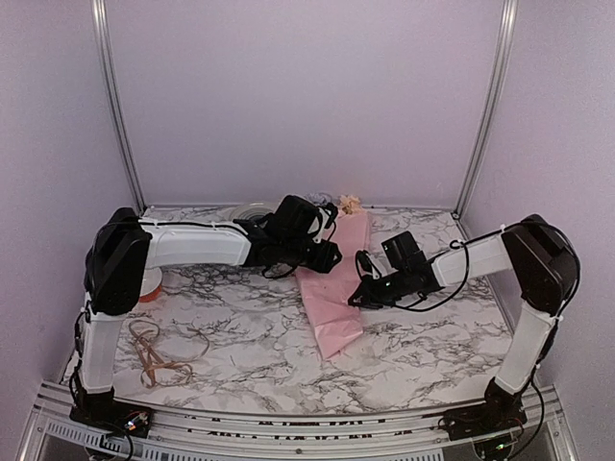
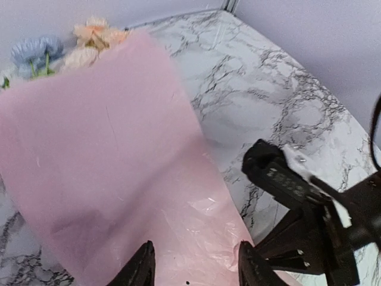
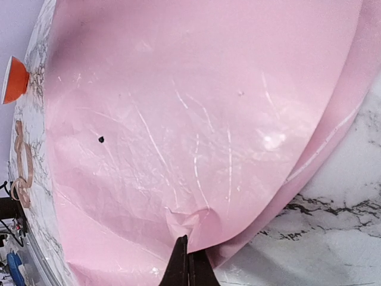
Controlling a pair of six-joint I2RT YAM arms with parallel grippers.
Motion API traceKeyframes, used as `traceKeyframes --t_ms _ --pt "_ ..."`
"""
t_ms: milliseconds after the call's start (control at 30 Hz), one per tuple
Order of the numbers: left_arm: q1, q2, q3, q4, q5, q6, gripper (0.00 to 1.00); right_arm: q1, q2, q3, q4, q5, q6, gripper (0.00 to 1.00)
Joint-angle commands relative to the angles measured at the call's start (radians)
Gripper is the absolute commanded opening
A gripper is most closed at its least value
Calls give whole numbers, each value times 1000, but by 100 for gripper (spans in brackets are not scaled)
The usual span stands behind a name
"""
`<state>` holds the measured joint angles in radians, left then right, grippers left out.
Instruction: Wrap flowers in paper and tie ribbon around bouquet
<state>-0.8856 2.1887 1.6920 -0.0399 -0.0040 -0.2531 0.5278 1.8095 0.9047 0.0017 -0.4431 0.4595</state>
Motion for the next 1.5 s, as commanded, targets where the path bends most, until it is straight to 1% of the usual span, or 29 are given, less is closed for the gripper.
traceKeyframes --t_ms 0,67,133,167,267,333,400,600,667,733,867,1000,1100,1200,1300,1367,1467 --pt "-64 -152 -134 44 -43 236 43 -11 10 -7 27 15 4 0" --pt "-106 -165 -199 19 -62 340 38 -10 8 -11 32 15 4 0" --pt "-158 -158 -251 14 -109 434 36 -12 7 -14 40 12 2 0" --pt "-185 -143 -264 14 -137 482 36 -12 5 -15 45 11 1 0" --pt "-237 -75 -255 9 -230 547 36 -12 9 -13 58 1 1 0" --pt "-250 -37 -235 6 -251 558 36 -11 15 -8 58 -1 2 0" --pt "-255 -15 -227 -1 -243 563 36 -12 18 -4 62 -3 3 0" --pt "-266 18 -278 -31 -223 605 36 -14 29 14 75 -5 13 0" --pt "-266 27 -284 -50 -201 614 36 -17 30 23 66 11 18 2" --pt "-266 25 -295 -56 -157 619 36 -29 30 35 49 34 22 8" --pt "-266 14 -321 -54 -95 618 38 -78 26 72 -7 104 9 13" --pt "-266 22 -322 -52 -79 614 40 -164 23 94 -39 82 -16 16" --pt "-266 19 -325 -41 -75 607 41 -179 -27 117 -86 101 -80 18" --pt "-266 17 -325 -33 -74 601 41 -177 -98 97 -46 -22 -135 19" --pt "-266 19 -327 -26 -70 597 42 -165 -138 32 109 -189 -111 18" --pt "-266 20 -326 -25 -71 597 42 -137 -101 15 206 -283 -75 17" --pt "-266 18 -325 -26 -76 594 42 -70 24 58 214 -316 -63 15"
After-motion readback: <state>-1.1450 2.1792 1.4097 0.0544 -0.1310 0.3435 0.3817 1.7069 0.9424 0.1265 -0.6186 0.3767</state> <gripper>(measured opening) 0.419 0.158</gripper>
